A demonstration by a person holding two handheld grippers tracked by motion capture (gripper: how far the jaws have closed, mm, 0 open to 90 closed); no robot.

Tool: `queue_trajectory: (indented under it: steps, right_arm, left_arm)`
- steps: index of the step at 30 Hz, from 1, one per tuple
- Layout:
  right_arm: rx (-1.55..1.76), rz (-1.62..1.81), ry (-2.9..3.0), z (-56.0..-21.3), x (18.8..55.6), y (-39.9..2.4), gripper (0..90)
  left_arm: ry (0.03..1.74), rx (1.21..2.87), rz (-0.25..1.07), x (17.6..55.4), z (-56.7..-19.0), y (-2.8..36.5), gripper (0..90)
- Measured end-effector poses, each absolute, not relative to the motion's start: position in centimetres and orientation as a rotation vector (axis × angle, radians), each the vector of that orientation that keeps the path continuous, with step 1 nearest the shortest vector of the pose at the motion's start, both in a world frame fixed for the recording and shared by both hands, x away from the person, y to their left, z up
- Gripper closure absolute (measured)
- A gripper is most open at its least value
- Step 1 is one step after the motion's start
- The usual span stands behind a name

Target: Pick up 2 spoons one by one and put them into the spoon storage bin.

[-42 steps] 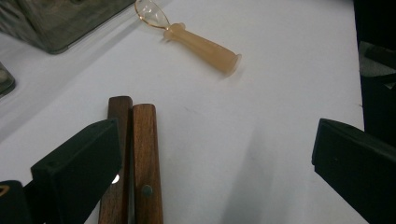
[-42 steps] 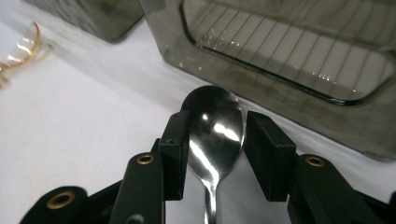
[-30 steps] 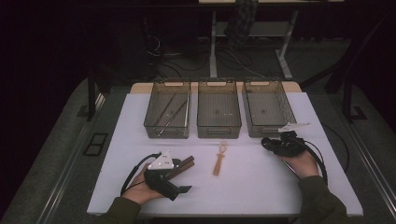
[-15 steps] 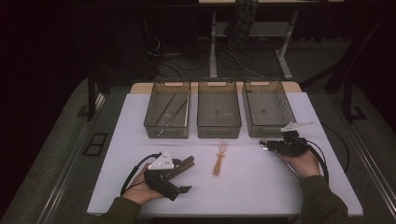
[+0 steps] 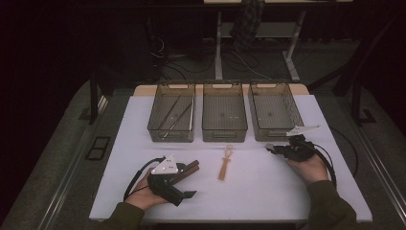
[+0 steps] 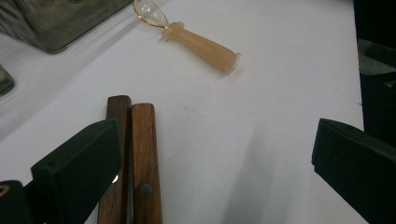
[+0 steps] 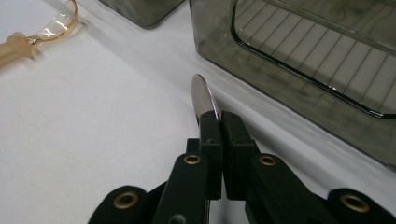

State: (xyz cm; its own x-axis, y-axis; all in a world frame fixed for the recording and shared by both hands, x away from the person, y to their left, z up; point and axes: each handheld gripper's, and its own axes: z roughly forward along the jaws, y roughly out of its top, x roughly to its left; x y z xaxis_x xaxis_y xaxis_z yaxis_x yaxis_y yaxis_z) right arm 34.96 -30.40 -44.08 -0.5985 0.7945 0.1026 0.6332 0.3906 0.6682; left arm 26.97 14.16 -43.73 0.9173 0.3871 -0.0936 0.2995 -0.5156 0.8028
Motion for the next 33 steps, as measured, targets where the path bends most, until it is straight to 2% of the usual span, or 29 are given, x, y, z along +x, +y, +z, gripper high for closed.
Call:
queue_trajectory:
  steps: [16,33]
  right_arm:
    - [1.268,1.215,2.299,-41.3,34.5,-30.9,87.7]
    - [1.224,1.389,2.173,-37.2,36.2,-28.3,87.7]
  left_arm:
    - [0.496,2.143,0.119,27.0,-43.7,14.2,0.0]
    - [0.502,2.137,0.116,27.0,-43.8,14.2,0.0]
